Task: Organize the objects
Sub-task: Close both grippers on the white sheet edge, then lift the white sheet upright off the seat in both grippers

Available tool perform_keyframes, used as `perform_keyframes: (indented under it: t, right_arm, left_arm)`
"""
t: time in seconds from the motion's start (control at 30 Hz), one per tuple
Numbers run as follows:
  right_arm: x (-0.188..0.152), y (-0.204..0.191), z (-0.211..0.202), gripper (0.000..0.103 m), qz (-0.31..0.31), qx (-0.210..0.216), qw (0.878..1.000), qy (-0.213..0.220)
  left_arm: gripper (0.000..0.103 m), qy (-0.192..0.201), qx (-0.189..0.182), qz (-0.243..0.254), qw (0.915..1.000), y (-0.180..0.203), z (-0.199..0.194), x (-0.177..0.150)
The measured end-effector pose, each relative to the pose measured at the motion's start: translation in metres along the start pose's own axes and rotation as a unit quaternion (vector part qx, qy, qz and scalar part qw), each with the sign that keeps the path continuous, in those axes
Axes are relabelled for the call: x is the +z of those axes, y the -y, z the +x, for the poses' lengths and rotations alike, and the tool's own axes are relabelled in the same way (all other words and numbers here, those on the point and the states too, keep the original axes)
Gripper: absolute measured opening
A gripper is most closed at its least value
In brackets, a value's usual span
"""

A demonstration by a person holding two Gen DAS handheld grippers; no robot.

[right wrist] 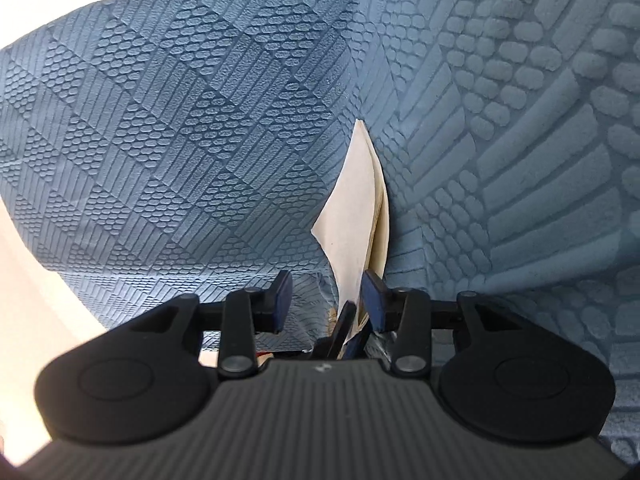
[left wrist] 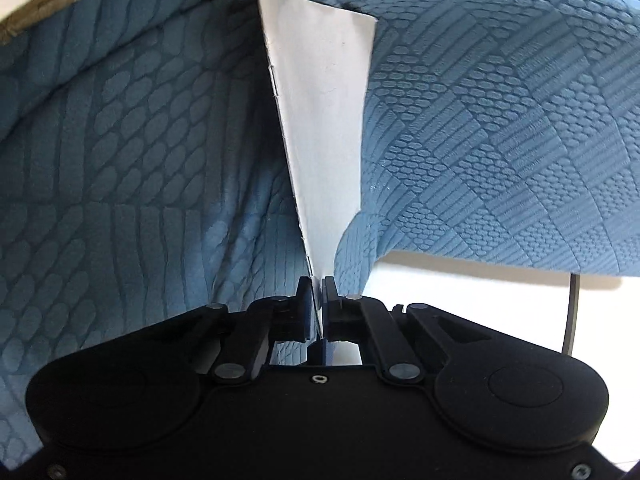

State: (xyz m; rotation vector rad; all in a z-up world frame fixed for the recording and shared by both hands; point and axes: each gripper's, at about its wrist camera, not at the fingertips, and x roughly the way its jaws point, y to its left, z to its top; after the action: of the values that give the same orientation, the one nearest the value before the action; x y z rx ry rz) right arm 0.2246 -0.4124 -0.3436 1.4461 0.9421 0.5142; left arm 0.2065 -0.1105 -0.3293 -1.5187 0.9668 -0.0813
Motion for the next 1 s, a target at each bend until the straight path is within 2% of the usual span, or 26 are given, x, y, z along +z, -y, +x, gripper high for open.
perform_keyframes:
  t: [0.1, 0.13, 0.17, 0.2, 0.23, 0.27, 0.33, 0.53, 0.77, 1.0]
  right_arm:
    - [0.001, -0.003, -0.002, 0.043, -0.008, 0.003, 1.000, 0.000]
    - [0.001, -0.003, -0.003, 0.048, -0.010, 0.002, 1.000, 0.000]
    - [0.001, -0.002, -0.004, 0.055, -0.007, 0.004, 1.000, 0.000]
    - [0.002, -0.002, -0.006, 0.072, -0.004, 0.005, 1.000, 0.003]
    - [0.003, -0.002, -0.007, 0.082, 0.001, 0.009, 1.000, 0.002]
    - [0.003, -0.003, -0.006, 0.084, 0.006, 0.024, 1.000, -0.004]
    - [0.002, -0.006, -0.005, 0.084, -0.004, 0.039, 0.999, -0.017]
    - [-0.006, -0.009, 0.007, 0.084, -0.023, 0.018, 0.998, -0.054]
    - [-0.013, -0.008, 0.013, 0.081, -0.021, 0.004, 0.999, -0.046]
    - [-0.014, -0.006, 0.012, 0.056, -0.025, -0.033, 0.999, -0.035]
  left_arm:
    - [0.002, -0.003, 0.002, 0.013, 0.9999, 0.005, -0.005, -0.002]
    - [0.002, -0.001, 0.001, 0.018, 0.9998, 0.007, -0.008, -0.002]
    - [0.002, -0.002, -0.001, 0.021, 0.9998, 0.008, -0.011, -0.002]
    - [0.002, -0.001, -0.005, 0.026, 0.9996, 0.011, -0.014, -0.002]
    - [0.002, -0.001, -0.003, 0.036, 0.9993, 0.013, -0.016, -0.001]
    - [0.002, 0.001, 0.005, 0.048, 0.9988, 0.016, -0.020, -0.001]
    - [0.002, -0.001, 0.006, 0.057, 0.9984, 0.020, -0.026, 0.000]
    - [0.001, -0.014, -0.015, 0.061, 0.9979, 0.027, -0.052, -0.003]
    - [0.001, -0.030, -0.011, 0.079, 0.9963, 0.037, -0.087, -0.015]
    - [0.001, -0.039, -0.012, 0.084, 0.9957, 0.035, -0.129, -0.025]
